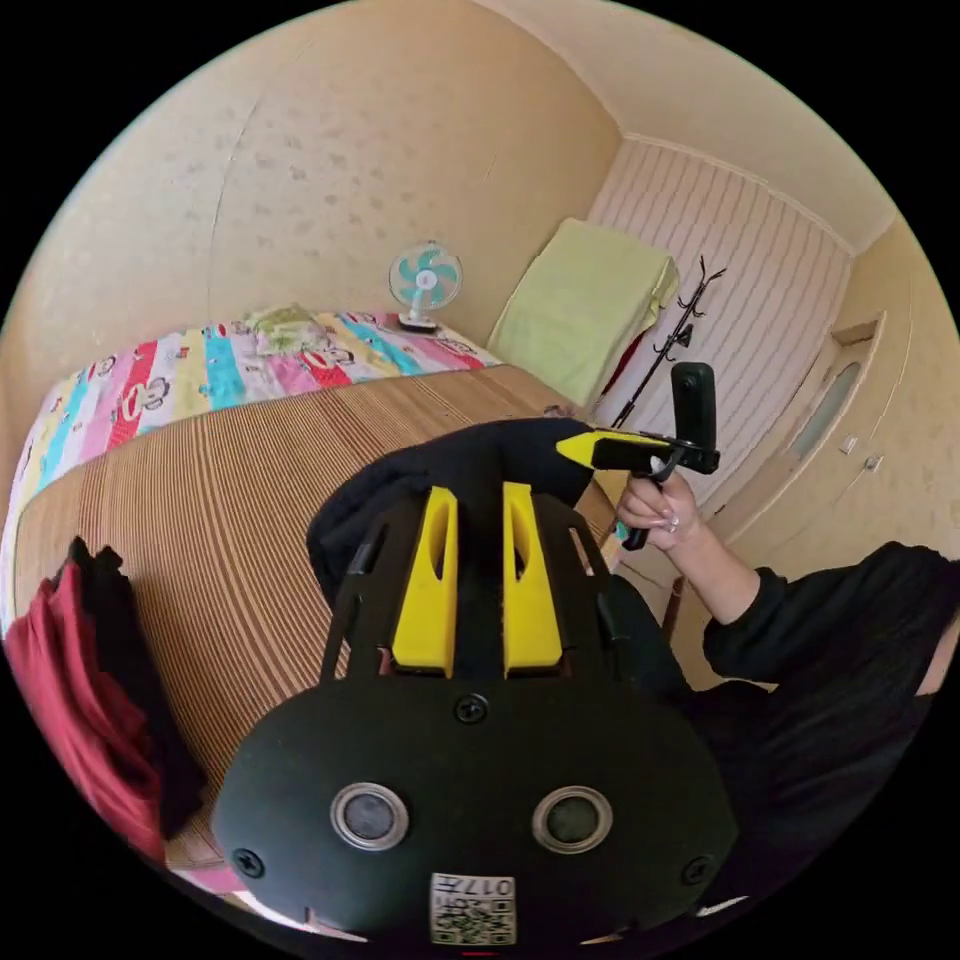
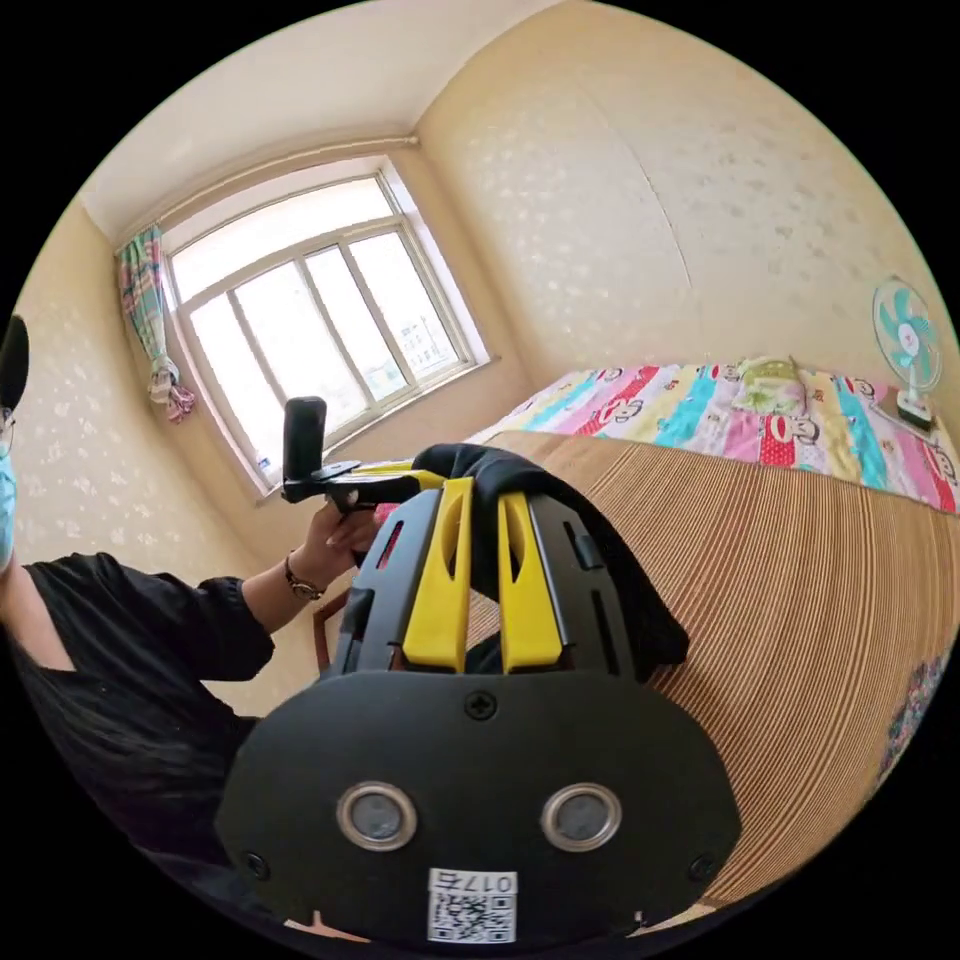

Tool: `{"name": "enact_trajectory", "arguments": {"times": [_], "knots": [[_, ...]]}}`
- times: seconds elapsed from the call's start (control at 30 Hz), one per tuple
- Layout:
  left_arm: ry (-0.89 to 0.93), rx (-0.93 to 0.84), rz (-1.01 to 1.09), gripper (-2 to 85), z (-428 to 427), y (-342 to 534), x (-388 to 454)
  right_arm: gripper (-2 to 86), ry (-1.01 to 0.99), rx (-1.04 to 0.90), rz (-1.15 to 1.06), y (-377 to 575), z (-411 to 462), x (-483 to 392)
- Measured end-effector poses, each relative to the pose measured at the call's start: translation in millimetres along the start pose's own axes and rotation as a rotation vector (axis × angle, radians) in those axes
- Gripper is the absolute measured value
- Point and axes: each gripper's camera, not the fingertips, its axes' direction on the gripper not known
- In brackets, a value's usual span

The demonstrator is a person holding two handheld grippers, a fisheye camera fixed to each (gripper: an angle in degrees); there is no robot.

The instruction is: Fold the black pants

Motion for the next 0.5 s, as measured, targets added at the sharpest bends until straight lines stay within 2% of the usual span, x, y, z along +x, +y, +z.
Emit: {"name": "enact_trajectory", "arguments": {"times": [0.07,0.13,0.17,0.3,0.43,0.5], "knots": [[0.121,-0.215,-0.123,8.0,60,98,-17,3.2,-0.092,-0.130,0.102,80,34,25],[0.230,-0.354,-0.269,8.7,93,173,-25,4.0,-0.276,-0.233,0.231,163,60,42],[0.300,-0.362,-0.376,8.9,99,215,-28,4.6,-0.355,-0.250,0.337,211,67,46],[0.409,-0.244,-0.626,10.0,75,271,-50,8.5,-0.433,-0.117,0.567,287,41,59],[0.237,-0.074,-0.657,14.7,39,235,-91,16.3,-0.293,-0.007,0.588,256,17,90],[0.200,-0.045,-0.650,17.1,39,207,-111,21.6,-0.238,0.017,0.576,217,25,116]]}}
